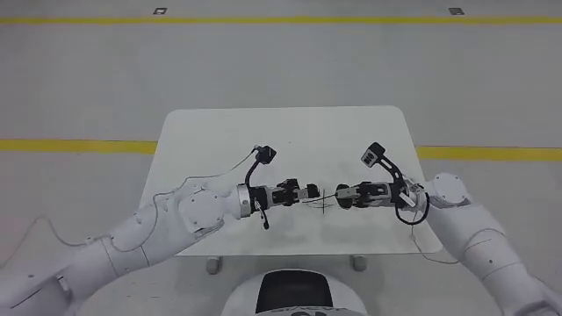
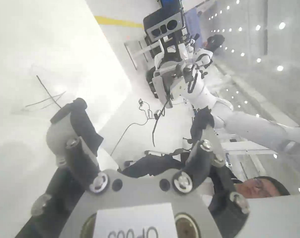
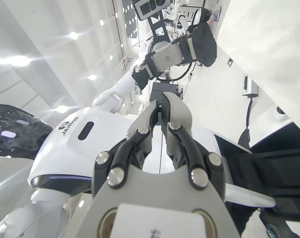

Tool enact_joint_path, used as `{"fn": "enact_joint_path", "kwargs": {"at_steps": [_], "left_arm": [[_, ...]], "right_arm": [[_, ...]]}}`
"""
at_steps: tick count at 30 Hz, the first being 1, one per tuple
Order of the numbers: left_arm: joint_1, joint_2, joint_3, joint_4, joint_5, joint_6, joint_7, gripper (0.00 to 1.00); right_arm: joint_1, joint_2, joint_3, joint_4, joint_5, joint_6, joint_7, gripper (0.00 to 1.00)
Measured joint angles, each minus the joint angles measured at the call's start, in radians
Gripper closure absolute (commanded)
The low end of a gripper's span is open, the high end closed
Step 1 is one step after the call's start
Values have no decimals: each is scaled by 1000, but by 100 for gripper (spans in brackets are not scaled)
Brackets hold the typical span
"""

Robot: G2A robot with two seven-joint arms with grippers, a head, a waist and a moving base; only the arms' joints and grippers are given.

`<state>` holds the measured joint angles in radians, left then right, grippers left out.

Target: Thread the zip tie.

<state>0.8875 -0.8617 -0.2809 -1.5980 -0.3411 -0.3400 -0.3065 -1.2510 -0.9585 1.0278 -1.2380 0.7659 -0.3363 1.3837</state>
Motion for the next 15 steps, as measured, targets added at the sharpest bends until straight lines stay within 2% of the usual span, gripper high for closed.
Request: {"fn": "enact_joint_path", "kwargs": {"at_steps": [2,8,12,15], "left_arm": [[9,-3,-8,-3,-33,0,-18,0],[37,-19,-62,-7,-147,0,-127,0],[54,-29,-94,23,-121,0,-107,0],[55,-30,-97,24,-111,0,-101,0]], "right_arm": [[-7,-2,-2,-14,21,11,2,100],[-3,-6,-23,-13,90,31,6,100],[17,-5,-34,16,50,1,6,100],[16,-5,-33,13,57,5,6,100]]}}
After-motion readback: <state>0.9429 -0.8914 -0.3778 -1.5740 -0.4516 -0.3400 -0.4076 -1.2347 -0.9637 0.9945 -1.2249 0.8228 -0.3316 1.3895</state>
